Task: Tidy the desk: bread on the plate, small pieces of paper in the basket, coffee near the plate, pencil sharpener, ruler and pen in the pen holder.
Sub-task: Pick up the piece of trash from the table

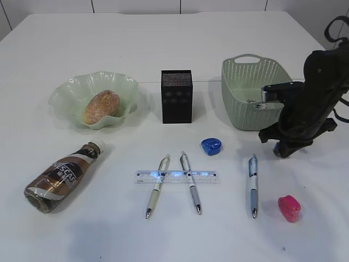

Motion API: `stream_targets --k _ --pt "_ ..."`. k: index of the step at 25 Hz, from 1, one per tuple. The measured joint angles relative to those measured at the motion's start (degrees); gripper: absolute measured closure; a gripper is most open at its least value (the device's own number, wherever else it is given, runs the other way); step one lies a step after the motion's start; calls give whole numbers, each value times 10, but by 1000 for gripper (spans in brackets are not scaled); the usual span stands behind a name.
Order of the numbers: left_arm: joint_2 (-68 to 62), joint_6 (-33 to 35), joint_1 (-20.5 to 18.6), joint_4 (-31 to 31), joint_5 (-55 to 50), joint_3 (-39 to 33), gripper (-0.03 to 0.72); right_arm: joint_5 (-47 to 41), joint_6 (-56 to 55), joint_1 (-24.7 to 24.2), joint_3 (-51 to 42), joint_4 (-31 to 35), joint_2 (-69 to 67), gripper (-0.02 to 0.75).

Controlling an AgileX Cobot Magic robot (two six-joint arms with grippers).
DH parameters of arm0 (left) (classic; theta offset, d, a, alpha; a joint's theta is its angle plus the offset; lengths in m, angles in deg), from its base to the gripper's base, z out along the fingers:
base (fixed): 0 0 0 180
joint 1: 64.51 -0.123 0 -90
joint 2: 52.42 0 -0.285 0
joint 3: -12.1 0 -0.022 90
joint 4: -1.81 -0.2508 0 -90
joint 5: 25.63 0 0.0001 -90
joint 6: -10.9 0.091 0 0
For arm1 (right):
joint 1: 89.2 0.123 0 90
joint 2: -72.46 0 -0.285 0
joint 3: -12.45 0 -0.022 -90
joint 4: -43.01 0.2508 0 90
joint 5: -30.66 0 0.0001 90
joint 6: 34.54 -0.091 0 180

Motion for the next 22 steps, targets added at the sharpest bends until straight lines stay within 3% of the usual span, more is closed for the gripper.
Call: stream_targets --k 22 --pt "0 0 0 0 0 0 287 -71 0 0 6 5 192 722"
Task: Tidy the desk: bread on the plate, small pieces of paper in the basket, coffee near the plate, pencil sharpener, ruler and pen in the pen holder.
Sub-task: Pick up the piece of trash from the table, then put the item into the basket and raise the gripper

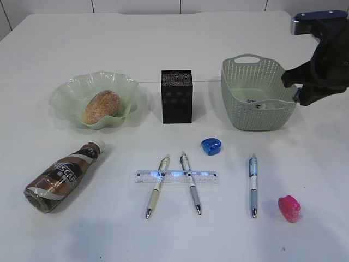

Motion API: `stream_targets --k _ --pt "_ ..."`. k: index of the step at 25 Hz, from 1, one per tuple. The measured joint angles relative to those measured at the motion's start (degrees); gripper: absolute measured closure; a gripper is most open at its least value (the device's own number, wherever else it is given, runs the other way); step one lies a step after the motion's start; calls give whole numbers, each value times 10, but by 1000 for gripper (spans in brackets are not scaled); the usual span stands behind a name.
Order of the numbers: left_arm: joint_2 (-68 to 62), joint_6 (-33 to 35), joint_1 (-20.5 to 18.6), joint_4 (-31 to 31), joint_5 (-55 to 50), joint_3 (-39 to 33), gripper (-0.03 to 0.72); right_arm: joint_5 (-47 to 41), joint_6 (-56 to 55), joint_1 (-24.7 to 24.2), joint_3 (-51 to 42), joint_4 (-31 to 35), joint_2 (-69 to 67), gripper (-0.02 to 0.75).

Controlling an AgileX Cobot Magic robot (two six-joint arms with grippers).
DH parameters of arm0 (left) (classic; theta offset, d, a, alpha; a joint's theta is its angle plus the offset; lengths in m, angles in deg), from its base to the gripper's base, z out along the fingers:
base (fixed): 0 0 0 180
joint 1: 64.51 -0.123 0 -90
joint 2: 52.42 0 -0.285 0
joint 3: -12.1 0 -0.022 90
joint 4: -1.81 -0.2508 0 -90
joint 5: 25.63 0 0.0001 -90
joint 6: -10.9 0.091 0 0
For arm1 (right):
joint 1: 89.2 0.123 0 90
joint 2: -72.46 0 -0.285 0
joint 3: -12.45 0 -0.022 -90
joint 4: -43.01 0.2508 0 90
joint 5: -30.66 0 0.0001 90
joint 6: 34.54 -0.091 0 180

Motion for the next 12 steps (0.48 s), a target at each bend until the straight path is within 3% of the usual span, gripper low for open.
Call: stream_targets --k 8,12 --pt "0 0 0 0 0 0 287 25 0 0 43 1 1 722" --pt "0 0 0 0 0 0 287 91 0 0 51 3 0 722"
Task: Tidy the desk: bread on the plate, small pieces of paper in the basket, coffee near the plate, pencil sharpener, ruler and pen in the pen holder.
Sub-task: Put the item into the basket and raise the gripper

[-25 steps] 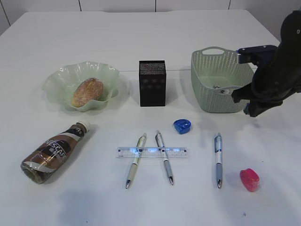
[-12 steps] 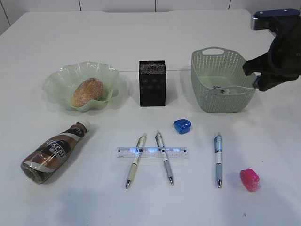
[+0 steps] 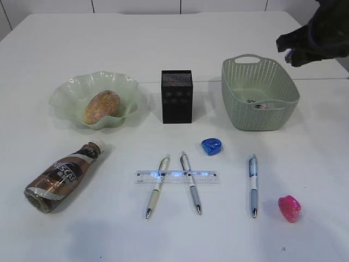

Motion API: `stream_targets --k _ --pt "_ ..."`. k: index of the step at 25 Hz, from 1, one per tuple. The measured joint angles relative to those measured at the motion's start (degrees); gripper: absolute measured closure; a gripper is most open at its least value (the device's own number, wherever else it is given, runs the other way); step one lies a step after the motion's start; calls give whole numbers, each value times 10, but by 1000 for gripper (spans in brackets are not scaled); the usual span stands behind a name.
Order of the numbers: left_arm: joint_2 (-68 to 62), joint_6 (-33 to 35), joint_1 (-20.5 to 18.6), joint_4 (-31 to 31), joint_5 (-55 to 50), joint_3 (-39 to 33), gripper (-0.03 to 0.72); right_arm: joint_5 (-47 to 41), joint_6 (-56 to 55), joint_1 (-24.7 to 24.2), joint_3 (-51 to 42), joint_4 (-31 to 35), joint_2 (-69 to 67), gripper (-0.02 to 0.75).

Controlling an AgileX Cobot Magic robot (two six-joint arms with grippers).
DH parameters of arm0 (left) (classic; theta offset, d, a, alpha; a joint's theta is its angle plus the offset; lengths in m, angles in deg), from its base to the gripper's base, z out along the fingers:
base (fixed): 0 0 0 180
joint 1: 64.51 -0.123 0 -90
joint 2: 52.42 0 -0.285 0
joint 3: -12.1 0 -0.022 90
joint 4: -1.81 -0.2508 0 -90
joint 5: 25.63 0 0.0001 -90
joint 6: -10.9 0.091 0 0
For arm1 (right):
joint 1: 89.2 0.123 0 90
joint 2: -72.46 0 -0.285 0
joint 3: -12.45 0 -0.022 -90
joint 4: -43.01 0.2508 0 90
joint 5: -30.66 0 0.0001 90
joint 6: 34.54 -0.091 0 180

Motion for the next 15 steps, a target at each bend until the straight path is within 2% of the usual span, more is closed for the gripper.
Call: stream_targets --k 15 --pt "0 0 0 0 0 0 288 128 0 0 21 1 -109 722"
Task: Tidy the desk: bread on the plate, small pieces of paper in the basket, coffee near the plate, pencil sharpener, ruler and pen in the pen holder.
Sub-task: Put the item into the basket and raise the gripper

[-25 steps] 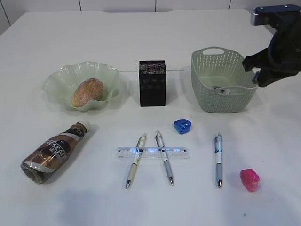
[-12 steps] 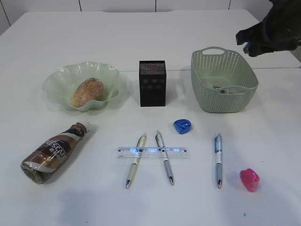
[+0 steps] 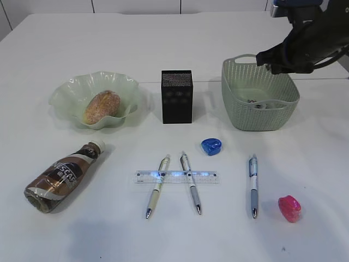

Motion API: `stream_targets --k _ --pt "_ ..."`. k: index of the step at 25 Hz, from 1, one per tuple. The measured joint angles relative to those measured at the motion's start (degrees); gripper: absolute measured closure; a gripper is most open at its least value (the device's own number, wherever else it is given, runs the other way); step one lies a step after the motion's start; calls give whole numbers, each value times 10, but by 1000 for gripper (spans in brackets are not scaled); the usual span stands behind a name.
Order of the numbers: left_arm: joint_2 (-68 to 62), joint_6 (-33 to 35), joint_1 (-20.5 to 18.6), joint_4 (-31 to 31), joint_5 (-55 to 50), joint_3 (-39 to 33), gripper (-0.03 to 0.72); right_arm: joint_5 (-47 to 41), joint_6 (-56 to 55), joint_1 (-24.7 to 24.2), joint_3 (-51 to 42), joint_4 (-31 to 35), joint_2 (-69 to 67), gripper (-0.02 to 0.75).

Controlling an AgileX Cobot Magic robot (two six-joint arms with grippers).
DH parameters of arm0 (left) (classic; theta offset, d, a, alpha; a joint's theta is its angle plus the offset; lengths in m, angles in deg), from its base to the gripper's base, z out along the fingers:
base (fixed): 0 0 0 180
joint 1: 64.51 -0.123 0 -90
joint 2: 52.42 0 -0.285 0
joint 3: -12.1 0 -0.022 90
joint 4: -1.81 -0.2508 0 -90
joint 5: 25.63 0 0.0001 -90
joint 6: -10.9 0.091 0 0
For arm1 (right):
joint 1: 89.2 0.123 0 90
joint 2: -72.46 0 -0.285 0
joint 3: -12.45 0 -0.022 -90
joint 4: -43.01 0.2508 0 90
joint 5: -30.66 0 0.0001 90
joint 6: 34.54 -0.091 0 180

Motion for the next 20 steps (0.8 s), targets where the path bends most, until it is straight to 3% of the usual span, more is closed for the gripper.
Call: stream_targets --k 10,13,17,19,20 --pt "0 0 0 -4 1 0 287 17 0 0 19 0 -59 717" --pt "0 0 0 -9 2 0 288 24 0 0 19 -1 -73 646" --pt "0 0 0 -15 3 0 288 45 0 0 19 -1 -79 466" --pt "0 0 0 -17 3 0 288 46 0 0 19 -1 -79 450" --pt "0 0 0 -17 4 0 288 53 0 0 19 -1 -82 344"
